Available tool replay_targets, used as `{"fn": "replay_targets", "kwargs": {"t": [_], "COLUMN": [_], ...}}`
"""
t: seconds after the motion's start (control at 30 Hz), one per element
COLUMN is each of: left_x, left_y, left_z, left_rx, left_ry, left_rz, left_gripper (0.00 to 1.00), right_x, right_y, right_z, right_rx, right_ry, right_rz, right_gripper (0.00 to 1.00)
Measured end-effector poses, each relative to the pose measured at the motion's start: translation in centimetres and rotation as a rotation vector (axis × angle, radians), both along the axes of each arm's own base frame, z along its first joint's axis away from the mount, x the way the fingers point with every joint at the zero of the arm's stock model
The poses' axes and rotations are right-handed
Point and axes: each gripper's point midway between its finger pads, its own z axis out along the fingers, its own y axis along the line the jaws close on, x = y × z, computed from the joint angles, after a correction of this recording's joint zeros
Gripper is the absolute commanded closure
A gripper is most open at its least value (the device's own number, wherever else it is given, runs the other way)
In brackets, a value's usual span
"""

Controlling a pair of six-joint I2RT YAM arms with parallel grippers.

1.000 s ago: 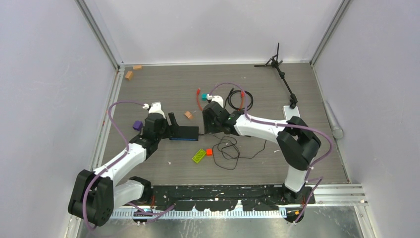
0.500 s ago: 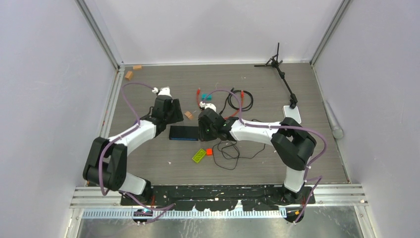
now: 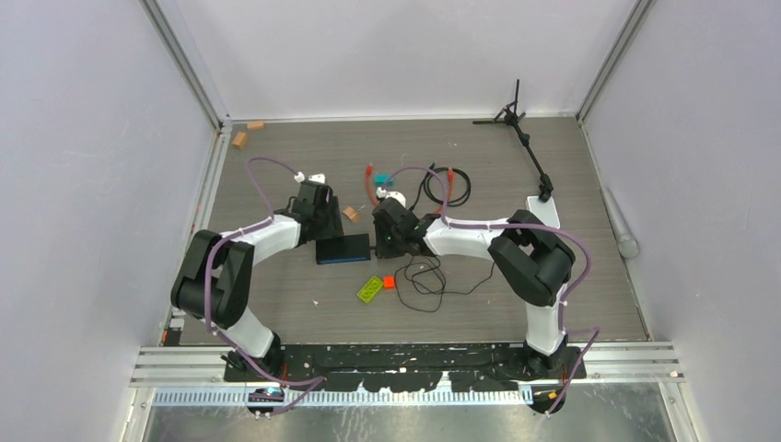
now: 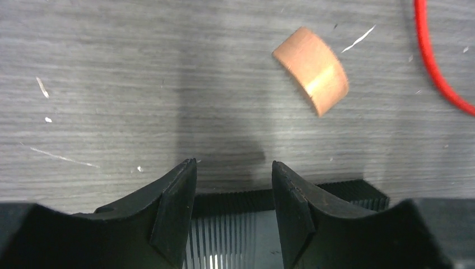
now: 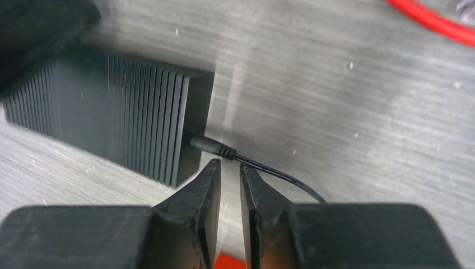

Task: Insert the plug into the switch port
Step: Adjust the switch port at the center of the board.

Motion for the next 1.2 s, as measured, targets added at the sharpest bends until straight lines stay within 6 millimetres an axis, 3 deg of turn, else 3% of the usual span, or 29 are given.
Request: {"fn": "replay_targets", "kwargs": {"t": [0.2,0.47,0.63,0.77,0.87,0.93,1.1,1.2], "left_x": [-1.1,-2.3,-3.0,-4.4,-4.8,-4.9,-5.5,-6.3], "left_y": [-0.2,-1.6,-2.9,-2.3,-1.5,-1.1,0.2,0.9], "left_z": [-0.8,-0.7,-0.6,-0.3,1.1,2.7,6.5,9.3], "left_rx": [-0.033,-0.117,-0.156,-0.136,-0.118,-0.114,-0.108,-0.127], "left_ry": [0.02,0.006,0.009,0.039,0.02,-0.018,-0.109,-0.18], "left_rz": [-0.001,-0.015,-0.043,-0.033,-0.015,-0.002,0.032,0.043], "left_gripper": [0.49,0.5,0.49,0.45,0.43,0.41,0.36,0.33], "right_x": [3.8,11.6,12.7,11.3,9.3,9.3,12.3,15.1], "right_y": [0.0,0.9,3.3,2.7,0.4,-0.5,-1.4,-0.9], "right_z": [0.1,0.8,3.2,3.8,4.1,5.2,8.1,9.6], "right_rx": [0.036,0.065,0.096,0.075,0.019,-0.005,-0.032,-0.035], "right_ry": [-0.003,-0.055,-0.1,-0.114,-0.094,-0.108,-0.173,-0.216], "right_rz": [-0.043,-0.044,0.061,0.114,0.126,0.114,0.042,-0.002], "right_gripper": [0.77,0.75,0.74,0.65,0.59,0.56,0.54,0.5]}}
